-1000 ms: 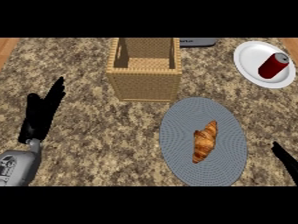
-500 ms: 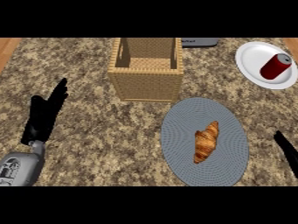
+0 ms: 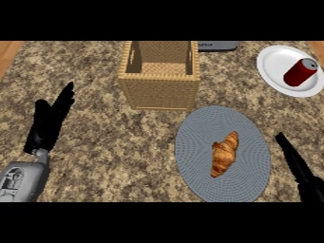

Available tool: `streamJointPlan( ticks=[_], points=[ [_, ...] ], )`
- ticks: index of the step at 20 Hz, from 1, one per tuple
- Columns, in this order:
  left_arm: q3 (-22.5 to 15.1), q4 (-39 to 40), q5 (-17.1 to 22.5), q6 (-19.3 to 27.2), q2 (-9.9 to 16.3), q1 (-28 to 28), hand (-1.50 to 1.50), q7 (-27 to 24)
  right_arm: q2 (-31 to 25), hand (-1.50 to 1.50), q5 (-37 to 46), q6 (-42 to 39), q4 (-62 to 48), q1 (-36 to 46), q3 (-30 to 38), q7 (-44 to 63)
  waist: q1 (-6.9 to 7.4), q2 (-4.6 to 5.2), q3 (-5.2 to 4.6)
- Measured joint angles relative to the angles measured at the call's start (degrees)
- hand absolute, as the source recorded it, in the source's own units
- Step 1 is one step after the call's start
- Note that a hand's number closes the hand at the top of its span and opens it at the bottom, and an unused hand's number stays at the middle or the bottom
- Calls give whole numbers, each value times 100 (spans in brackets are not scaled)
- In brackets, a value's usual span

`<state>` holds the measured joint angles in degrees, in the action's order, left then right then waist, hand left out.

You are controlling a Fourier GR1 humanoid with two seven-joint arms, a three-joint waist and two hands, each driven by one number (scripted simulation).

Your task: Pick the croissant from the placemat and place it in the basket

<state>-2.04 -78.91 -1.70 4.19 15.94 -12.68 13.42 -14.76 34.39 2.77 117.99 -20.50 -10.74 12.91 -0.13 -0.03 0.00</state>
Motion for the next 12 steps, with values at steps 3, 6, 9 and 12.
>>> streamJointPlan(
  ticks=[3,6,9,12],
  points=[
    [93,-85,-4,-104,9,64,0,-10,92,-150,-44,3,-554,336,138,-221,9,1,1],
    [102,-169,-112,-95,-128,130,0,24,231,-150,65,34,-845,506,169,-308,7,1,2],
    [124,-122,-212,-115,-208,136,0,-36,441,-150,325,236,-1146,570,33,-434,4,0,0],
    [213,-84,-251,-166,-254,13,0,42,536,-150,385,295,-1429,737,76,-562,3,2,0]
  ],
)
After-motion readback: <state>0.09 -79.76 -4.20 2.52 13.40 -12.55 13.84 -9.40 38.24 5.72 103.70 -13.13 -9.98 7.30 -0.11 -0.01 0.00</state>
